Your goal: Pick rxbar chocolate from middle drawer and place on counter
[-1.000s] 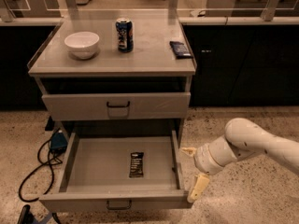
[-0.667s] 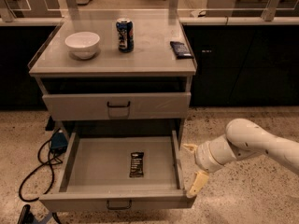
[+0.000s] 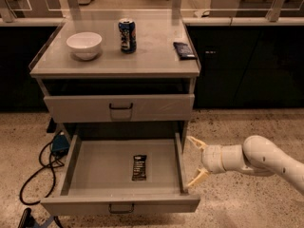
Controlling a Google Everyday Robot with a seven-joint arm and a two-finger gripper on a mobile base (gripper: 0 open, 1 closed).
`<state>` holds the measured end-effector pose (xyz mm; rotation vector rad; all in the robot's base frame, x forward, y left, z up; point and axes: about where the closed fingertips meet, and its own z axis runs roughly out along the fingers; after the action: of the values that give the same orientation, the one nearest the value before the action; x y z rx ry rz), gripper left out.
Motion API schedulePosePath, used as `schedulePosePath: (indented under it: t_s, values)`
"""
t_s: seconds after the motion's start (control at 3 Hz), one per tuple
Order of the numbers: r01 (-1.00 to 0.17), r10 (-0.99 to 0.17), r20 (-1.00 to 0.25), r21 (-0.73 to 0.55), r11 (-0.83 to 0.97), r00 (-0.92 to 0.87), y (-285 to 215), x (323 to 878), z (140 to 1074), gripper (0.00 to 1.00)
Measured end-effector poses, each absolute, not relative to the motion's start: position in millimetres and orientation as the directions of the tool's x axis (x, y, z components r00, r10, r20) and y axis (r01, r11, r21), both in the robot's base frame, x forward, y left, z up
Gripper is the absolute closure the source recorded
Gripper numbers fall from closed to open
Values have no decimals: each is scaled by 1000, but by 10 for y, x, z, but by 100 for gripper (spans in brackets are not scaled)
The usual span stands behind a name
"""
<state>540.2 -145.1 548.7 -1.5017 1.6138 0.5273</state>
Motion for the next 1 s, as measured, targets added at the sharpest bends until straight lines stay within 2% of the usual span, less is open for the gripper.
schedulePosePath:
  t_s: [0.33, 0.67, 1.0]
  values:
    - [-891, -527, -841, -327, 314, 123, -1469, 5846, 5613, 0]
    - [-862, -588, -801, -372, 344, 111, -1337, 6157, 5599, 0]
    - [-862, -707, -707, -367, 350, 14, -1248, 6371, 5473, 0]
